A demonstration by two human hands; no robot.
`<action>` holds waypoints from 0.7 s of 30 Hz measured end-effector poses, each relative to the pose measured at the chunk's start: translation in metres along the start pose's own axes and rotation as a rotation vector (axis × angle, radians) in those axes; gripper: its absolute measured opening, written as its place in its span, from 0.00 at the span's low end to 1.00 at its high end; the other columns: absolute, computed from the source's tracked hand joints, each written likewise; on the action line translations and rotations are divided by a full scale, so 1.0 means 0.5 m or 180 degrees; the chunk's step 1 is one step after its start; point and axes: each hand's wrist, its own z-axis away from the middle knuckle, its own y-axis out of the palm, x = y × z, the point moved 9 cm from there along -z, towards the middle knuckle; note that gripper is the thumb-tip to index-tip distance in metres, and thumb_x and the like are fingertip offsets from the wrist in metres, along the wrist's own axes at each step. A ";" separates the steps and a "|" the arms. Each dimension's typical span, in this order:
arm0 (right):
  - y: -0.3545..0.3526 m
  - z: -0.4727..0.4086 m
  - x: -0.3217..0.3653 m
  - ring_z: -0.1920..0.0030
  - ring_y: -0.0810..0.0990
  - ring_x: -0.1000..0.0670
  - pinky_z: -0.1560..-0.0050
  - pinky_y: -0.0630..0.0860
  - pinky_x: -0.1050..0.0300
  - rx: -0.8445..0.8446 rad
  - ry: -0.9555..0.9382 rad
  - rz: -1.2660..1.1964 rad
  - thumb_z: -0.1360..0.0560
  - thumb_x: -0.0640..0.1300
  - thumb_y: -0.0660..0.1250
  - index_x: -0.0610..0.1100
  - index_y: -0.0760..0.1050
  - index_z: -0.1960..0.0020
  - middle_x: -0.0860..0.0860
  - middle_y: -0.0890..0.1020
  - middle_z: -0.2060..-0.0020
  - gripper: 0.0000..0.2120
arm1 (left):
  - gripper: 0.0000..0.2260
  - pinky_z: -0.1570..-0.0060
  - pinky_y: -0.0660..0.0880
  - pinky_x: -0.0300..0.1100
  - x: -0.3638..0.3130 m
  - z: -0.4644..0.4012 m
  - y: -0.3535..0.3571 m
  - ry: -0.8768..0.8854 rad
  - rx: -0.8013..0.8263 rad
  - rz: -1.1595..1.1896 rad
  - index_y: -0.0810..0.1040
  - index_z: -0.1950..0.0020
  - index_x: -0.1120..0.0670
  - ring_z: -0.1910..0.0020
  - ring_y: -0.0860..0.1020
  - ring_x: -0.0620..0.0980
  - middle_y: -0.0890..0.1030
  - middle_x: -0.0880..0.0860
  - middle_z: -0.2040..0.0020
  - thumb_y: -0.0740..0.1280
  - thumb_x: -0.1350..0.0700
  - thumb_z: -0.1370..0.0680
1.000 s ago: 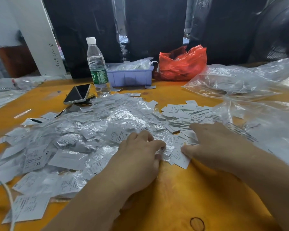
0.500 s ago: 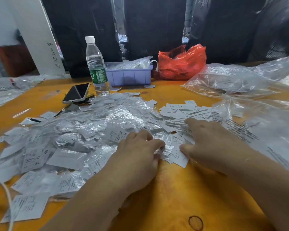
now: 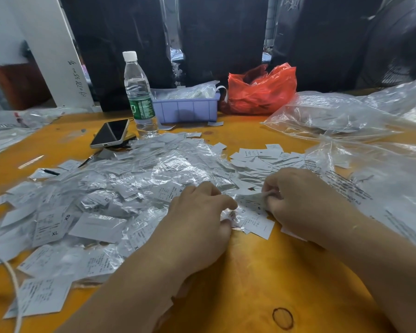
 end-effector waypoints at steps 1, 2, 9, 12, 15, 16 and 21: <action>-0.007 0.000 0.005 0.54 0.75 0.50 0.55 0.75 0.53 -0.0087 -0.0064 -0.0106 0.25 0.38 0.62 0.45 0.79 0.57 0.52 0.79 0.59 0.08 | 0.13 0.32 0.61 0.45 0.000 0.001 -0.004 -0.0022 -0.0046 0.0101 0.74 0.36 0.40 0.34 0.62 0.44 0.68 0.40 0.38 0.60 0.49 0.20; -0.014 -0.001 0.009 0.56 0.76 0.51 0.56 0.75 0.53 -0.0192 -0.0132 -0.0229 0.25 0.38 0.63 0.44 0.80 0.58 0.52 0.79 0.60 0.08 | 0.12 0.33 0.62 0.45 0.000 0.001 -0.009 -0.0051 -0.0102 0.0204 0.75 0.37 0.40 0.34 0.63 0.43 0.69 0.40 0.39 0.61 0.48 0.20; -0.020 0.002 0.018 0.70 0.74 0.56 0.72 0.69 0.65 -0.0123 -0.0233 -0.1536 0.28 0.35 0.70 0.46 0.77 0.63 0.53 0.78 0.68 0.09 | 0.18 0.37 0.66 0.42 0.005 0.005 -0.043 -0.0139 -0.0635 0.0628 0.70 0.33 0.41 0.36 0.67 0.42 0.71 0.39 0.41 0.65 0.44 0.23; -0.012 0.004 0.031 0.70 0.74 0.56 0.68 0.71 0.62 0.0188 -0.0302 -0.2176 0.31 0.31 0.72 0.46 0.77 0.59 0.48 0.80 0.67 0.11 | 0.26 0.42 0.66 0.39 0.010 0.006 -0.050 -0.0163 -0.0802 0.0677 0.64 0.29 0.40 0.39 0.67 0.41 0.68 0.38 0.42 0.68 0.44 0.25; -0.005 0.007 0.042 0.63 0.81 0.47 0.61 0.79 0.54 0.0434 -0.0379 -0.2539 0.32 0.28 0.73 0.48 0.78 0.50 0.46 0.83 0.61 0.18 | 0.23 0.48 0.65 0.33 0.015 0.005 -0.049 -0.0240 -0.0769 0.0910 0.67 0.32 0.40 0.41 0.68 0.38 0.70 0.37 0.42 0.69 0.45 0.25; -0.004 0.006 0.042 0.62 0.82 0.47 0.59 0.80 0.52 0.0454 -0.0365 -0.2591 0.32 0.28 0.73 0.48 0.77 0.48 0.46 0.83 0.60 0.20 | 0.17 0.52 0.65 0.30 0.015 0.005 -0.049 -0.0252 -0.0751 0.1013 0.71 0.37 0.40 0.44 0.69 0.37 0.71 0.37 0.44 0.68 0.46 0.24; -0.010 0.007 0.038 0.61 0.80 0.51 0.59 0.81 0.51 0.0238 -0.0422 -0.2331 0.31 0.29 0.71 0.50 0.78 0.47 0.52 0.81 0.57 0.20 | 0.05 0.74 0.65 0.31 0.018 0.007 -0.059 -0.0259 -0.0811 0.1544 0.76 0.59 0.48 0.70 0.73 0.39 0.76 0.41 0.68 0.68 0.51 0.23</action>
